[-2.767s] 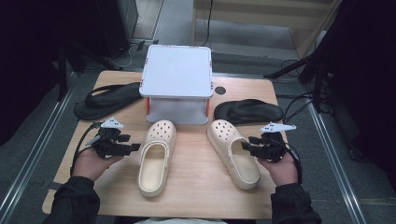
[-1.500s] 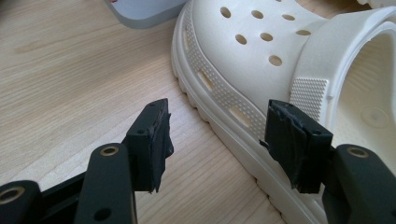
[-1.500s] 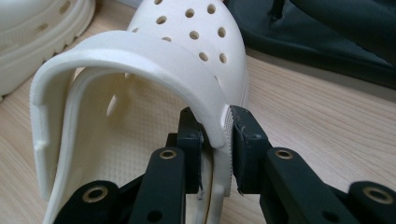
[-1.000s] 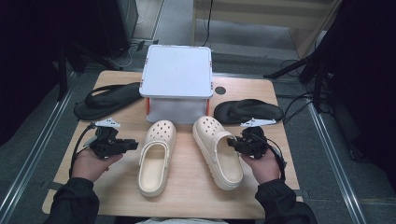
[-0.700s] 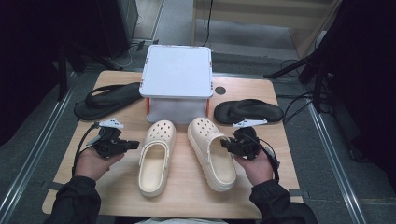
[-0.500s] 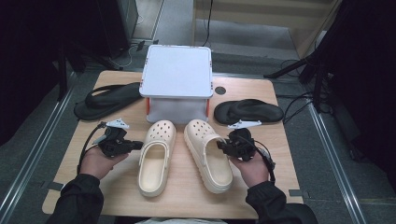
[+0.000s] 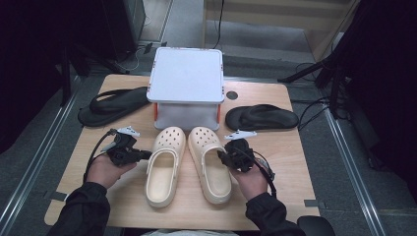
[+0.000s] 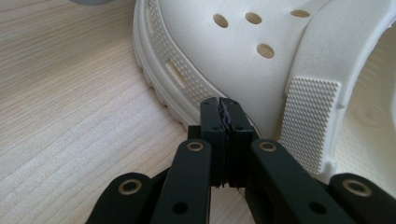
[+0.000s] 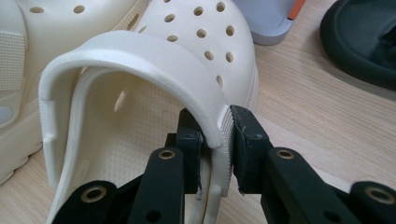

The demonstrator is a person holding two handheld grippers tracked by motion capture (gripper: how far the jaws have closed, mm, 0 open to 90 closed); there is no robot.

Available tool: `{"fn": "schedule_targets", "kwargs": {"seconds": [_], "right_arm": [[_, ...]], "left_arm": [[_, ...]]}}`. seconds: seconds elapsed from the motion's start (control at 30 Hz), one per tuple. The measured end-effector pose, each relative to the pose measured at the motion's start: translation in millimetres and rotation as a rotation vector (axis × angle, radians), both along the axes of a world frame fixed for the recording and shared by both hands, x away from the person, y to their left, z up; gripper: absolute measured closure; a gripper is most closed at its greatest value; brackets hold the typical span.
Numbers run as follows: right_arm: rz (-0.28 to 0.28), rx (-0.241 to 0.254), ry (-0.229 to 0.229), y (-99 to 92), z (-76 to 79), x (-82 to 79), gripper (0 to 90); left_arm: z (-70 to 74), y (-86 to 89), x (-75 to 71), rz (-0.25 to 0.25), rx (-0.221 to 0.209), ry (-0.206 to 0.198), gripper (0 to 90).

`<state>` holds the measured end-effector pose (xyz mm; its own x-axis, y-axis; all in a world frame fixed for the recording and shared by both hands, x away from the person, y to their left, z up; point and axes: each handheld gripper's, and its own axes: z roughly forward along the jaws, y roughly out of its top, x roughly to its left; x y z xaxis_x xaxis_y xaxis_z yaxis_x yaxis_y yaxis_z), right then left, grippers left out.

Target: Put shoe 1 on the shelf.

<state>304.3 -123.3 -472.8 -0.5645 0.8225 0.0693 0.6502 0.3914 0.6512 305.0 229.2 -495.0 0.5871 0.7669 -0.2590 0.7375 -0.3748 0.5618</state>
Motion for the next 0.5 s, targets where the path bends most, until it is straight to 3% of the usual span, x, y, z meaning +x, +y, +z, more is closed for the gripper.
{"fn": "schedule_targets", "kwargs": {"seconds": [0.37, 0.5], "right_arm": [[0.015, -0.006, -0.003, 11.6, -3.2, -3.8, 75.1], [0.023, -0.001, 0.0, 11.6, -3.4, -3.2, 75.0]], "left_arm": [[0.1, -6.7, -4.0, -0.022, -0.026, 0.013, 89.8], [-0.3, -12.8, -6.0, -0.052, -0.032, 0.019, 89.7]]}}
